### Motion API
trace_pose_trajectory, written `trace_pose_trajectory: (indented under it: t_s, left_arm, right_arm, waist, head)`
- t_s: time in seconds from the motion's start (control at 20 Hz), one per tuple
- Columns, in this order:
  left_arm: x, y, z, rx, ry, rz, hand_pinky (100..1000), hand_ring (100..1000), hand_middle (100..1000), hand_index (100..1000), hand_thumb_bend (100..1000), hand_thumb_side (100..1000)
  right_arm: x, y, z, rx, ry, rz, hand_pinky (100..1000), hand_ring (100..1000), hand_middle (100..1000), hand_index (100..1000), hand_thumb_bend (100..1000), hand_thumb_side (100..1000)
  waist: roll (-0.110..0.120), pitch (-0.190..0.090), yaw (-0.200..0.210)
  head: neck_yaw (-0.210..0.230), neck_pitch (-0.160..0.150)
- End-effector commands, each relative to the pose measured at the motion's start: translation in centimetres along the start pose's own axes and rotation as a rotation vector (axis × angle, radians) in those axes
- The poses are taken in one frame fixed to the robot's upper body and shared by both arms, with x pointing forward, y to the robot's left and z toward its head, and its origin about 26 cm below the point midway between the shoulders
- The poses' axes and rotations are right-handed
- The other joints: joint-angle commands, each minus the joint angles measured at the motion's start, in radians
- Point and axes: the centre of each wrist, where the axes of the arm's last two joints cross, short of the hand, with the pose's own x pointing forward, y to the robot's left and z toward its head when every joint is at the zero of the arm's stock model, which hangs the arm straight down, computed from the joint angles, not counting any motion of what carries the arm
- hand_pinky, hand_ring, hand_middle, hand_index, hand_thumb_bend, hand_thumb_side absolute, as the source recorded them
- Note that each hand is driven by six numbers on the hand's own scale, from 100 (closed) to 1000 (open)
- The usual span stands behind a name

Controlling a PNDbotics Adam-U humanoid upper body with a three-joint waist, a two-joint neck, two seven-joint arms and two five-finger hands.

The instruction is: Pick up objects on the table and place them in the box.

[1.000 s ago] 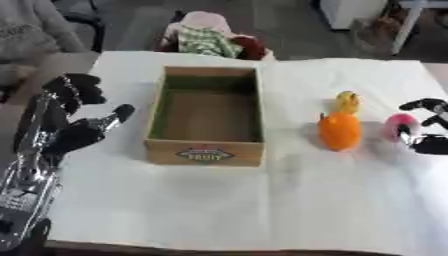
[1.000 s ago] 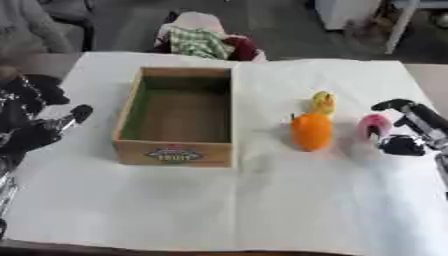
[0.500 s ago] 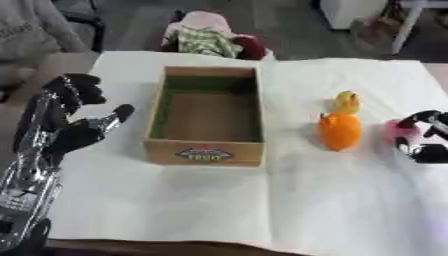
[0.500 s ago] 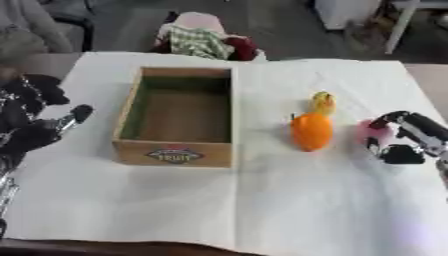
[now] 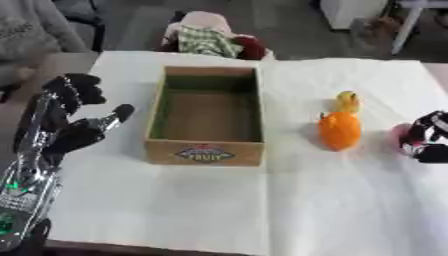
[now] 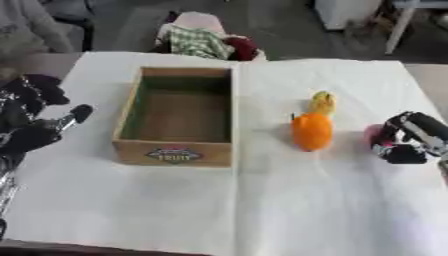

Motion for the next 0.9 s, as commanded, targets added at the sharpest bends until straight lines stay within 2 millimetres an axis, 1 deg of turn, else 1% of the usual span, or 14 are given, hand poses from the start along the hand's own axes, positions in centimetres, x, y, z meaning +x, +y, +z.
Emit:
trace_pose_trajectory:
  t_s: [0.05,0.25,0.3,0.35,0.5,0.6,0.7,0.75,0.8,0.85,0.9]
  left_arm:
    - [0.62,0.16,-0.2,-0.004,-0.022,-0.005,695,538,491,635,708,100]
    - [0.62,0.16,-0.2,-0.004,-0.022,-0.005,695,538,491,635,708,100]
    - [0.61,0.18,-0.19,-0.003,-0.022,-0.005,695,538,491,635,706,100]
    - [0.62,0.18,-0.2,-0.002,-0.022,-0.004,695,538,491,635,706,100]
    - [0.65,0.16,-0.22,-0.003,-0.023,-0.004,695,538,491,635,705,100]
    - [0.68,0.15,-0.24,-0.003,-0.024,-0.003,695,538,491,635,705,100]
    - [0.69,0.16,-0.25,-0.003,-0.025,-0.004,695,538,491,635,705,100]
    - [0.7,0.16,-0.25,-0.003,-0.025,-0.004,695,538,491,635,705,100]
    - [0.72,0.16,-0.26,-0.004,-0.026,-0.004,695,538,491,635,705,100]
    - [0.73,0.15,-0.27,-0.004,-0.026,-0.003,695,538,491,635,705,100]
    - [0.73,0.15,-0.27,-0.004,-0.026,-0.003,695,538,491,635,705,100]
  right_arm:
    - [-0.05,-1.35,0.08,-0.064,0.012,0.016,572,693,366,382,100,285]
    - [-0.03,-1.28,0.05,-0.075,0.014,0.014,572,693,366,382,100,285]
    - [0.08,-1.75,0.05,-0.098,0.015,0.006,526,631,292,290,100,253]
    - [0.18,-2.07,0.08,-0.124,0.016,-0.004,519,623,282,278,100,249]
    - [0.38,-2.17,0.07,-0.172,0.018,-0.019,512,614,271,265,100,246]
    - [0.43,-2.07,0.01,-0.179,0.018,-0.02,518,624,283,280,100,251]
    - [0.44,-1.95,-0.02,-0.171,0.016,-0.016,536,669,325,330,100,264]
    - [0.44,-1.88,-0.04,-0.161,0.014,-0.011,573,761,429,458,100,299]
    - [0.44,-1.77,-0.05,-0.144,0.008,-0.002,583,783,460,501,100,308]
    - [0.41,-1.63,-0.07,-0.123,0.002,0.008,611,846,567,627,100,332]
    - [0.36,-1.47,-0.07,-0.101,-0.005,0.02,628,883,632,688,100,346]
  waist:
    - [0.001,-0.01,0.0]
    - [0.001,-0.01,0.001]
    - [0.001,-0.01,-0.001]
    - [0.001,-0.01,-0.001]
    - [0.001,-0.01,0.0]
    - [0.001,-0.011,0.0]
    - [0.001,-0.011,0.0]
    - [0.001,-0.011,0.0]
    - [0.001,-0.011,0.0]
    - [0.001,-0.011,0.0]
    - [0.001,-0.011,0.0]
  head:
    - [-0.001,-0.001]
    - [-0.001,-0.001]
    - [-0.001,-0.001]
    - [-0.001,-0.001]
    - [-0.001,-0.002]
    - [-0.001,-0.003]
    - [-0.002,-0.004]
    - [-0.002,-0.004]
    - [-0.002,-0.004]
    - [-0.002,-0.004]
    - [-0.002,-0.004]
